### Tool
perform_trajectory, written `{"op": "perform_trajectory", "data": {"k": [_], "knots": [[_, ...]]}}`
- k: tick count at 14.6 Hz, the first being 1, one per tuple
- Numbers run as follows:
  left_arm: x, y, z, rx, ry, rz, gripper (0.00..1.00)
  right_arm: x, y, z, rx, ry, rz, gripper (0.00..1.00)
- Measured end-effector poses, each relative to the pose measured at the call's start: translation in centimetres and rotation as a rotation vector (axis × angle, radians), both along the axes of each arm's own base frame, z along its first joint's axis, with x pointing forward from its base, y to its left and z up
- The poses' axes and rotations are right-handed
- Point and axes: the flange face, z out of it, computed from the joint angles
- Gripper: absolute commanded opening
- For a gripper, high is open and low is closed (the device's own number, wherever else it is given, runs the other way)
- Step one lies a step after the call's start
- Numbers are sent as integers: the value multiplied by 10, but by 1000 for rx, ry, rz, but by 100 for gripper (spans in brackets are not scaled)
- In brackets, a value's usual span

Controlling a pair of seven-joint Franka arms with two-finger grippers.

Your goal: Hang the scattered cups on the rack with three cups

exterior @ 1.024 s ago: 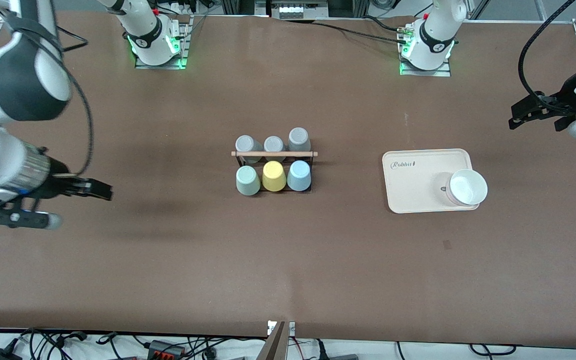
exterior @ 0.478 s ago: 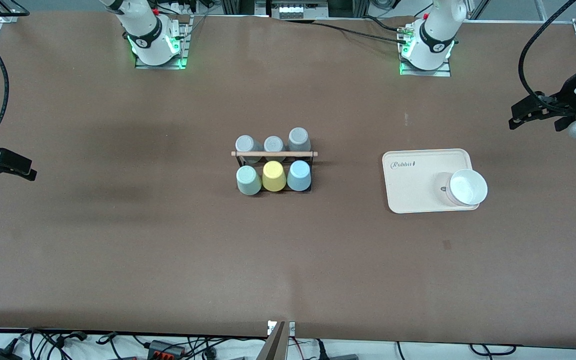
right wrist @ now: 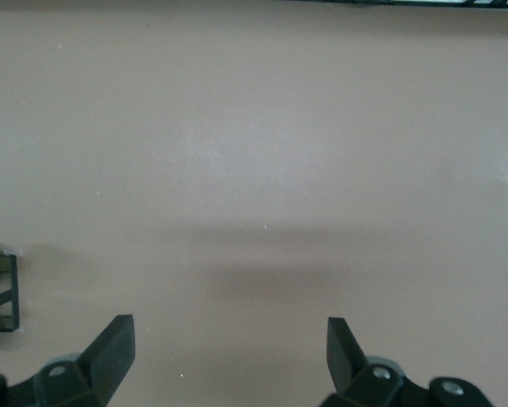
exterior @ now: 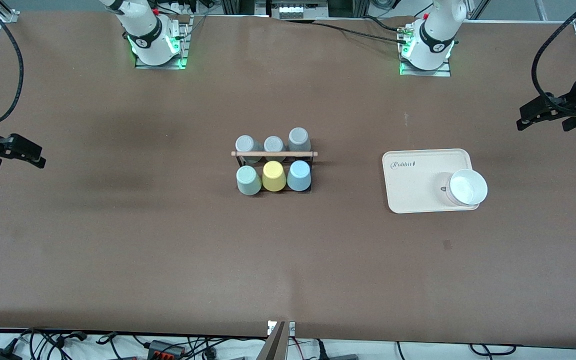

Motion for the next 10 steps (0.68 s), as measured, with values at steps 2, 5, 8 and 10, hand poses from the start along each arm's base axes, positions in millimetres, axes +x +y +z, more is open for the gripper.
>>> {"op": "perform_trajectory", "data": {"k": [2, 5, 8, 10], "knots": [[0, 2, 0, 0, -1, 3, 100, -15, 0, -7, 0, 7, 0, 100], [0, 1, 0, 0, -2, 1, 100, -33, 1, -11, 2, 15, 1, 100], [0, -6, 1, 0, -3, -11, 100, -42, 2, -3, 2, 9, 2, 100], [0, -16, 1, -1, -3, -28, 100, -45, 2, 2, 2, 8, 2, 100]]}}
